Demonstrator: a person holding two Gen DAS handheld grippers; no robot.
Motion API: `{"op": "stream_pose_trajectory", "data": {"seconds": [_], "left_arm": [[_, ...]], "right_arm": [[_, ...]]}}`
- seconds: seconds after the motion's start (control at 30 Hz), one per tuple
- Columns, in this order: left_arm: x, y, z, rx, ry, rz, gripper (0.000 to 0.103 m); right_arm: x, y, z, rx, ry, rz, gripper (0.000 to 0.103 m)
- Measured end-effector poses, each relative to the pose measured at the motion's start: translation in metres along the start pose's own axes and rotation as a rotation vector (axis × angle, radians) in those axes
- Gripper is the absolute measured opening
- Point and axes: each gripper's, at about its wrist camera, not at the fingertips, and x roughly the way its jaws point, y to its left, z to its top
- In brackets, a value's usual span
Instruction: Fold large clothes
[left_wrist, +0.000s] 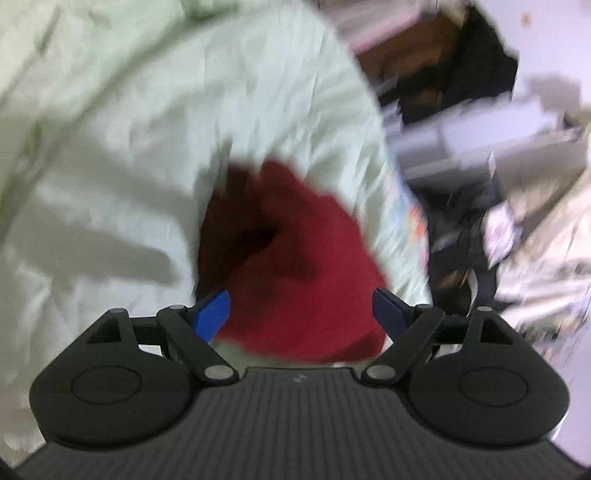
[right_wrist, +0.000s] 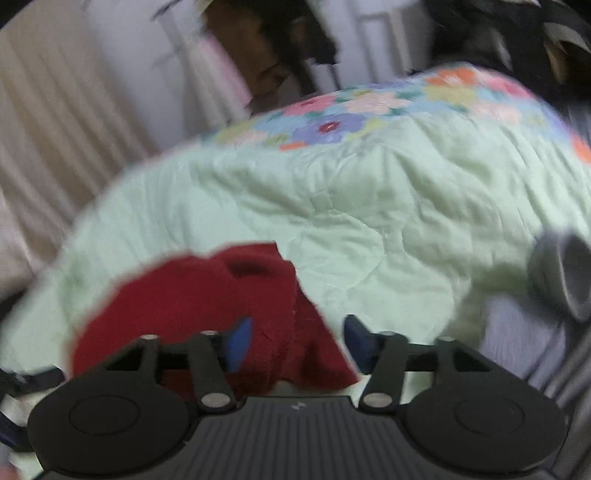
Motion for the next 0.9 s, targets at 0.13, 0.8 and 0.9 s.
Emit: {"op": "stream_pose_trajectory", "data": {"seconds": [0.13,0.8,0.9], "left_arm": [[0.029,-0.016,0.022,0.078,-0.005,0.055,0.1],[0.085,0.001,-0.021,0.099,0.128,0.258,0.099],[0.071,0.011,-0.016,-0.021,0.141,0.174,0.098]], "right_arm": [[0.006,-0.019,-0.01,0.307,0.18,0.243,0.083],[0.097,0.005,-0.037,0.198,-0.031,0.186,0.059],[0.09,0.014,-0.028,0.15,-0.004,0.235,0.04]]}}
